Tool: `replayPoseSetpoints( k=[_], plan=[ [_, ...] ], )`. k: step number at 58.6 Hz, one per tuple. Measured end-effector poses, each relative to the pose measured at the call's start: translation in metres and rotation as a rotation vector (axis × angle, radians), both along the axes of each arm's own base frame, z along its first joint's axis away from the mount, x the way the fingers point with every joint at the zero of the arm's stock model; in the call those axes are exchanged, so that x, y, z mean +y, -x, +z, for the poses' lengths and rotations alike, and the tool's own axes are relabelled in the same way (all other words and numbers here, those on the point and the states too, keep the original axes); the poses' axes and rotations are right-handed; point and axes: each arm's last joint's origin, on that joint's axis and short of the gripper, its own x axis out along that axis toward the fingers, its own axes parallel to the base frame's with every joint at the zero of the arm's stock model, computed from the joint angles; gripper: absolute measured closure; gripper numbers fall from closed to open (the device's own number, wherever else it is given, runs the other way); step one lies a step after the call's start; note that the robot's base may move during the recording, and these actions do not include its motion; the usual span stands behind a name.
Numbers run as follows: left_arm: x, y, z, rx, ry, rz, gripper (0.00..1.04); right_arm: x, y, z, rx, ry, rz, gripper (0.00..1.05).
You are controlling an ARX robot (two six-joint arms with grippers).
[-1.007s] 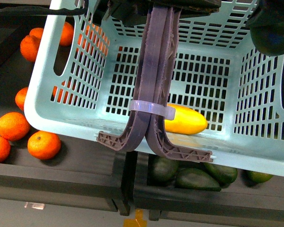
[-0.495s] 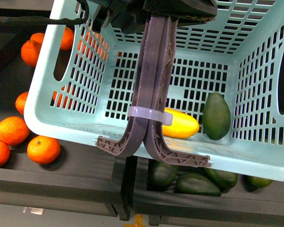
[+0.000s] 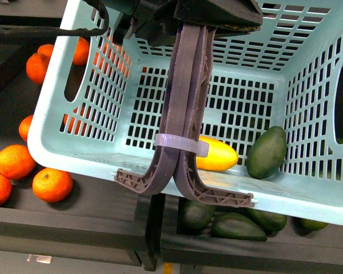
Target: Pick mango and avocado into basket
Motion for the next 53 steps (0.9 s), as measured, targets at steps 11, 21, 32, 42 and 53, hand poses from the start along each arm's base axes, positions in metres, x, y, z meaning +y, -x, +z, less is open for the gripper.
replayPoseSetpoints(
  k=[11,21,32,42,53],
  plan=[
    [0.000,0.000,0.000,0.001,0.000,0.000,1.00,-0.021,0.009,-0.025,0.006,0.028,0.000,0.93],
    [0.000,0.000,0.000,0.000,0.000,0.000,1.00,-0.035,0.016,-0.040,0.005,0.035,-0.007,1.03],
    [0.000,0.000,0.000,0.000,0.000,0.000,1.00,-0.043,0.021,-0.050,0.004,0.034,-0.006,1.03],
    [0.000,0.000,0.000,0.001,0.001,-0.001,1.00,-0.056,0.026,-0.058,0.001,0.034,-0.017,1.03],
    [0.000,0.000,0.000,0.000,0.000,0.000,1.00,-0.056,0.030,-0.063,0.001,0.035,-0.014,1.03]
  ],
)
